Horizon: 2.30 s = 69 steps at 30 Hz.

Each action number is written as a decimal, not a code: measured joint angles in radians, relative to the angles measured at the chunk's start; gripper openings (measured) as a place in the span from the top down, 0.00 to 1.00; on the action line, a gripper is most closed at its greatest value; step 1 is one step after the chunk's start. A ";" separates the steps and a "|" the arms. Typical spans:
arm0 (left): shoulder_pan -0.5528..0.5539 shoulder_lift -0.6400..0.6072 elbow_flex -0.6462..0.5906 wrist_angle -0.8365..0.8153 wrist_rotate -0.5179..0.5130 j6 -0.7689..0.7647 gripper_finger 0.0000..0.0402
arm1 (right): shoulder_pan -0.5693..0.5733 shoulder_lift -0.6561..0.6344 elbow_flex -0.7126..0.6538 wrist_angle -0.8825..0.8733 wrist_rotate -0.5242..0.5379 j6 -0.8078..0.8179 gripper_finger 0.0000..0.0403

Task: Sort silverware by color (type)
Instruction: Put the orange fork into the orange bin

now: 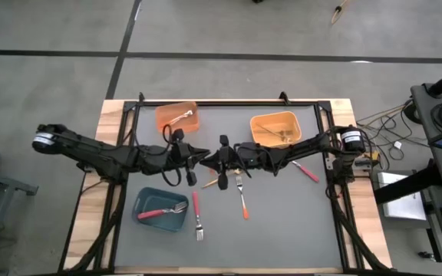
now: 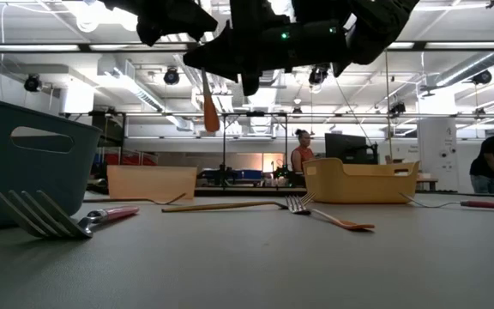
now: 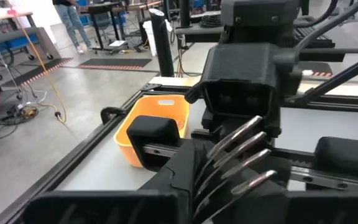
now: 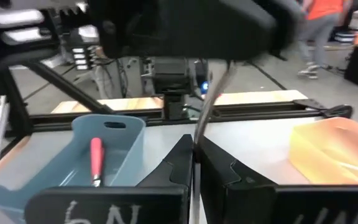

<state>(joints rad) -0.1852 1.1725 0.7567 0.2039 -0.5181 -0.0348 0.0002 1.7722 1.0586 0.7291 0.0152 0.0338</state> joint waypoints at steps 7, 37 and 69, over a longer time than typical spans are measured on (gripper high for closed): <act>0.000 -0.020 0.000 -0.003 -0.060 0.027 0.79 | 0.002 -0.019 -0.037 0.046 0.015 0.002 0.98; 0.000 0.168 0.000 0.289 -0.242 0.007 0.52 | 0.072 -0.031 -0.133 0.235 0.627 -0.228 0.98; 0.024 0.322 0.000 0.597 -0.225 0.183 0.52 | 0.080 -0.031 -0.135 0.226 0.580 -0.270 0.98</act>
<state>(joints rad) -0.1616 1.4948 0.7567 0.8013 -0.7433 0.1482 0.0807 1.7409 0.9237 0.9550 0.5950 -0.2365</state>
